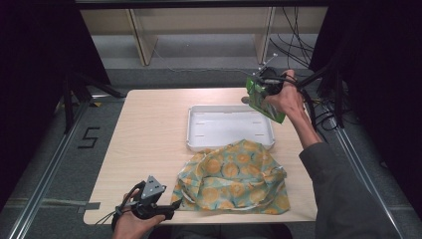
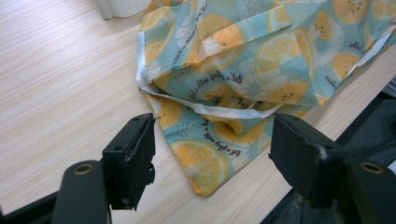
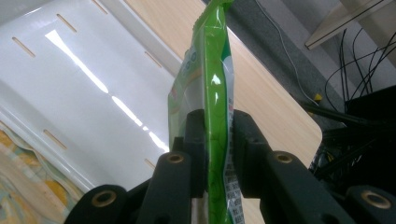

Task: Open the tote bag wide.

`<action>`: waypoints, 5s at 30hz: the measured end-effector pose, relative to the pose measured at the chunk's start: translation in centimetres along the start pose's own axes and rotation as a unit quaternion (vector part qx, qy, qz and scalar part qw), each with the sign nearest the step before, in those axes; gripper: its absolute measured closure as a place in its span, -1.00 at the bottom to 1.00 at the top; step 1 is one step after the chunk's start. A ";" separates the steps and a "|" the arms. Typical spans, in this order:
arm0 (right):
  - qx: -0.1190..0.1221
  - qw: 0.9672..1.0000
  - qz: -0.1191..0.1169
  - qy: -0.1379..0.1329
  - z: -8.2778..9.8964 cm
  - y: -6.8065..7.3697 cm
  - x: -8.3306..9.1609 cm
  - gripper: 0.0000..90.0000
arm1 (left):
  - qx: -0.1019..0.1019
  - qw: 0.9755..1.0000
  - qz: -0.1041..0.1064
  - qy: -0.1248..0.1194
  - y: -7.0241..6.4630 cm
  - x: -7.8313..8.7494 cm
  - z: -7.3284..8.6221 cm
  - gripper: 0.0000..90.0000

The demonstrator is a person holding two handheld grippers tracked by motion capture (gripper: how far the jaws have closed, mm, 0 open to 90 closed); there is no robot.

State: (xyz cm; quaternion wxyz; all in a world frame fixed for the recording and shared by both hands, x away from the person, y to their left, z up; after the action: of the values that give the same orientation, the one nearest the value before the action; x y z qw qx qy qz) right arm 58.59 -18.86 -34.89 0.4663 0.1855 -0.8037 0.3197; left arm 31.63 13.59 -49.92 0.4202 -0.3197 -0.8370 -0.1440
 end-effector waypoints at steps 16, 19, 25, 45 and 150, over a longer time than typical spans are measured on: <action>-0.008 1.000 0.019 0.011 -1.2 -0.3 -2.2 0.73 | 0.018 1.000 0.005 -0.009 -0.3 -0.2 -0.1 -0.33; -0.010 1.000 0.020 0.015 -1.3 -0.2 -2.6 0.73 | 0.017 1.000 0.005 -0.010 -0.3 -0.2 -0.1 -0.33; -0.012 1.000 0.020 0.017 -1.7 0.0 -3.3 0.73 | -0.007 1.000 0.003 0.001 -0.2 -0.1 -0.1 -0.33; -0.024 0.999 0.033 0.023 -2.8 -0.3 -5.7 0.73 | -0.011 1.000 0.007 -0.002 -0.4 0.0 -0.1 -0.33; -0.177 0.982 -0.073 -0.004 -2.6 1.2 -11.7 0.66 | -0.028 0.999 0.014 0.011 -0.8 -0.1 0.3 -0.33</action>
State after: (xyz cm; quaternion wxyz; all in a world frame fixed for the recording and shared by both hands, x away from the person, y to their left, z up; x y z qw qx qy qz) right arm 65.38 -16.22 -44.54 0.5108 0.1599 -0.8336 0.1368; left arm 31.00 13.10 -50.12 0.4224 -0.3413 -0.8234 -0.1647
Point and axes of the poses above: each handheld gripper's, and its own axes: x roughly backward along the jaws, z roughly out of its underside, y roughly to its left, the point moved 6 cm from there along -x, roughly forward along the jaws, and after that the axes turned 9 degrees about y, right-handed, at the moved point
